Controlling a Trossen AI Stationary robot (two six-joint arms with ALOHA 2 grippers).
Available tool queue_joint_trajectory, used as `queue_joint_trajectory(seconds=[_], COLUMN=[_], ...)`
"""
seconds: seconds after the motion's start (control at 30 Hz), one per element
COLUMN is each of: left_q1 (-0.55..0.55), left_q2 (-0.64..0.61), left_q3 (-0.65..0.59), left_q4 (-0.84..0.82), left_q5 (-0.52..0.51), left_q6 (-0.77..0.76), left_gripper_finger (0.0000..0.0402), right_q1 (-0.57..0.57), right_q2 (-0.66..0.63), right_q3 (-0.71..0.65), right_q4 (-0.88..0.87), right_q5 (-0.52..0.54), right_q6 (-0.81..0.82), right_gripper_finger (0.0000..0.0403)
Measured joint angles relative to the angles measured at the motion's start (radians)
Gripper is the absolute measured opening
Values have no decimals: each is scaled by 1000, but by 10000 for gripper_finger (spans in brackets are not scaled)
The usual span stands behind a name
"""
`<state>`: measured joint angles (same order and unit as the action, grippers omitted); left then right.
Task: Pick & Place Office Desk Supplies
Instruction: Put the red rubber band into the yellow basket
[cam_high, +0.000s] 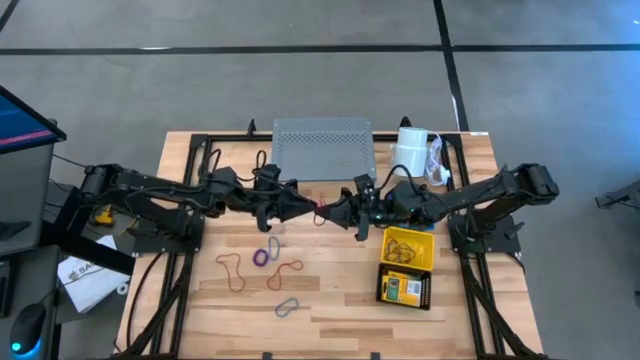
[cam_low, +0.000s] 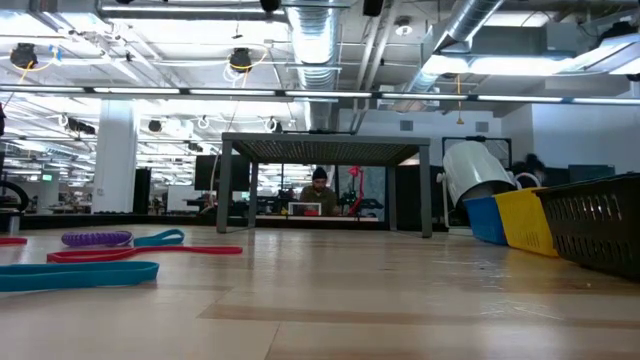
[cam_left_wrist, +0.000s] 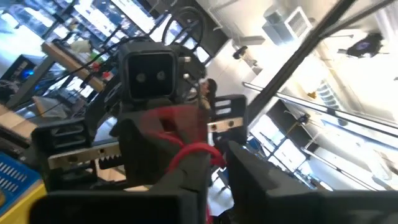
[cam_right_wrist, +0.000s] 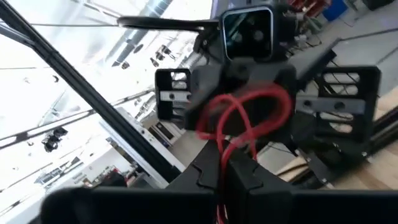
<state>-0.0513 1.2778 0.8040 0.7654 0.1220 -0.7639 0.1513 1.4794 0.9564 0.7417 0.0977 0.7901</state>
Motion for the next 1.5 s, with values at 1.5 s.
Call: queue_joint_trajectory(seconds=[1.5], left_q1=[-4], left_q2=[-312], left_q3=[-2], left_q4=[-1128], left_q5=[-83], left_q6=[271], left_gripper_finger=[122], right_q1=[367], right_q2=[-500], right_q3=[-277], right_q4=[-1610], right_q5=[78], right_q6=[729], right_gripper_finger=[0])
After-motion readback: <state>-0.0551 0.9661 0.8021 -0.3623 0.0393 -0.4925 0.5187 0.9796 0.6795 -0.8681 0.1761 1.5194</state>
